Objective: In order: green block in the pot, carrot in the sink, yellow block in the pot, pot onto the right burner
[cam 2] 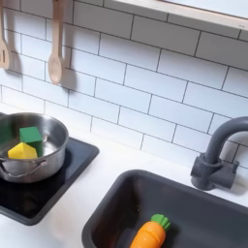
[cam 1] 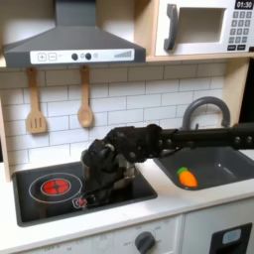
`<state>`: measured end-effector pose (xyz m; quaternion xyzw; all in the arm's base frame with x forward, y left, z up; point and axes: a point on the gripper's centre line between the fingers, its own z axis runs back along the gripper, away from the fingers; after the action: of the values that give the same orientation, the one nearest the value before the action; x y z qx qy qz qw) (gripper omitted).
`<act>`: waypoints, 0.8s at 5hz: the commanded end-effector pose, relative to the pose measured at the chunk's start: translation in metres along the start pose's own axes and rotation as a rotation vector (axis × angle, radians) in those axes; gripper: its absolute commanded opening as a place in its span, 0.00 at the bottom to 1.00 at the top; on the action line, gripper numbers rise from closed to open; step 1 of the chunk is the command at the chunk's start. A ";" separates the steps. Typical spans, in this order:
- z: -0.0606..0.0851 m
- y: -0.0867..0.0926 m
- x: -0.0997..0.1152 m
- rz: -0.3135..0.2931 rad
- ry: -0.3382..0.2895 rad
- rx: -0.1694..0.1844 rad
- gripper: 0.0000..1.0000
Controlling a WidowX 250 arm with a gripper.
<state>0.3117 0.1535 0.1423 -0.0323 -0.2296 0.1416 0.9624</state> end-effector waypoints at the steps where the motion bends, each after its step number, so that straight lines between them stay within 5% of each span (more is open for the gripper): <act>1: 0.063 -0.010 0.023 -0.039 -0.227 -0.023 0.00; 2: 0.091 -0.020 0.036 -0.073 -0.352 -0.052 0.00; 3: 0.103 -0.039 0.048 -0.200 -0.457 -0.166 1.00; 4: 0.099 -0.035 0.041 -0.172 -0.438 -0.156 1.00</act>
<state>0.3115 0.1309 0.2539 -0.0579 -0.4467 0.0425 0.8918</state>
